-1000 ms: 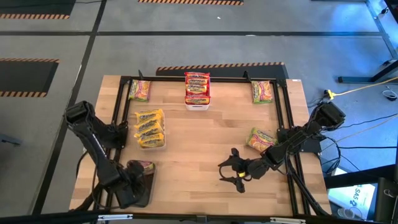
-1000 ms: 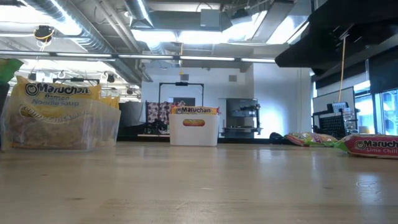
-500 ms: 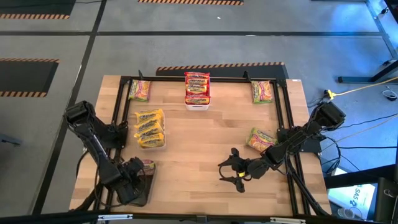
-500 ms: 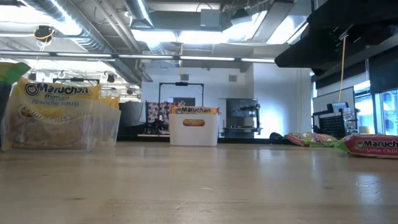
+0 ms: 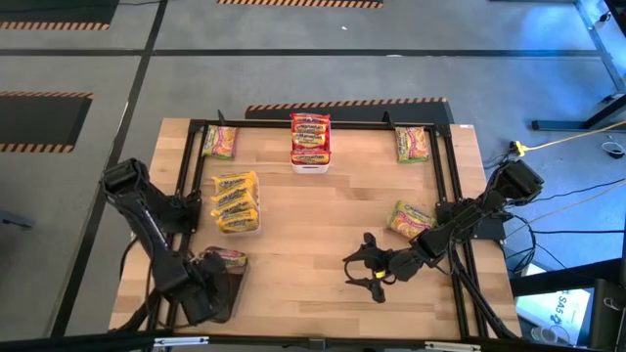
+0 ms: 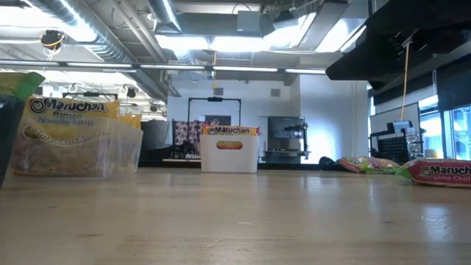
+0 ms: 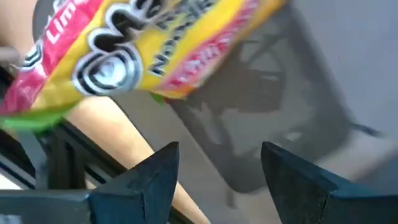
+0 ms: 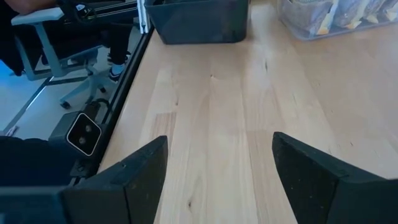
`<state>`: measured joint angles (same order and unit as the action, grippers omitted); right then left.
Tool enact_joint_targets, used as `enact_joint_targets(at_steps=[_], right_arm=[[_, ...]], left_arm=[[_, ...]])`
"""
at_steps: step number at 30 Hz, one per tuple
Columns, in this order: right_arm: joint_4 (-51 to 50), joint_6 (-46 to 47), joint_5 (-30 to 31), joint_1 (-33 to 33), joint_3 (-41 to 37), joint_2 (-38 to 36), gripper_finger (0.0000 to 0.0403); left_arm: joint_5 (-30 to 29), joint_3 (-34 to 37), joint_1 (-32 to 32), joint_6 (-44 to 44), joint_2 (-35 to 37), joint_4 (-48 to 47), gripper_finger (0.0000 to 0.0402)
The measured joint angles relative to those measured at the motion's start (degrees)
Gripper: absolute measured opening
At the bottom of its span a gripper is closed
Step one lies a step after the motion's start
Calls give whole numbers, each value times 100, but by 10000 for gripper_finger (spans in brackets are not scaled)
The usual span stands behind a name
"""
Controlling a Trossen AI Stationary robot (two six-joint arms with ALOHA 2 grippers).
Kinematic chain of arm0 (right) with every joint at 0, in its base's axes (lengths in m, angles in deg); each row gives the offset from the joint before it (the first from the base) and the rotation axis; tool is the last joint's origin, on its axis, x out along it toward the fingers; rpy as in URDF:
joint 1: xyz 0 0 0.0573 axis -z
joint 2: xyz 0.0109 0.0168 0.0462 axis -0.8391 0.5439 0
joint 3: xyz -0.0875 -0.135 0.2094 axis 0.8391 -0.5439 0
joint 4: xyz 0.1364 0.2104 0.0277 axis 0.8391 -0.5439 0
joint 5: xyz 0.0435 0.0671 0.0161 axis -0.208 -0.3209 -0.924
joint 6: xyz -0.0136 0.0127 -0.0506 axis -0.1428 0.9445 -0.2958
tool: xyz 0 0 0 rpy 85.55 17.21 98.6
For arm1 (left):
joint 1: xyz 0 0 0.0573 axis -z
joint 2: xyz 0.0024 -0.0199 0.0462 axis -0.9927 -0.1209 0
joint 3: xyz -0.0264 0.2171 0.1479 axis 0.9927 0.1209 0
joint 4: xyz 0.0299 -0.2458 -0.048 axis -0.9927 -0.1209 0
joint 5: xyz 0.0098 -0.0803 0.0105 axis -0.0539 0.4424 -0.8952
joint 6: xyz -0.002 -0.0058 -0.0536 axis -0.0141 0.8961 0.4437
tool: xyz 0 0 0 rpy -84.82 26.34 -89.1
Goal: Sort Maruchan noodles
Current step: Put the green noodle pack into the black bin
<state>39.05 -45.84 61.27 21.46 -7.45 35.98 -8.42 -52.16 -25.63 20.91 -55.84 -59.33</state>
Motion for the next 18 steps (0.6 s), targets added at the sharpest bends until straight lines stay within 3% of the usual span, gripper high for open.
enact_joint_targets(at_steps=[4, 9, 12, 14, 18], right_arm=[[-1, -93, 61, 0, 0, 0, 266], [-3, -133, 113, 0, 0, 0, 266], [-55, -134, 299, 6, 0, -11, 266], [-178, -138, 371, 70, 0, -108, 266], [-627, -90, 302, 261, 2, -438, 266]], left_arm=[[-1008, -750, -1, 6, 1, 60, 221], [-3460, -1338, -78, -906, 2, 523, 221], [-4468, -1376, -307, -1577, 2, 993, 221], [-4543, -1373, -584, -2206, -33, 1358, 221], [-4110, -1359, -1299, -3720, -336, 2123, 221]])
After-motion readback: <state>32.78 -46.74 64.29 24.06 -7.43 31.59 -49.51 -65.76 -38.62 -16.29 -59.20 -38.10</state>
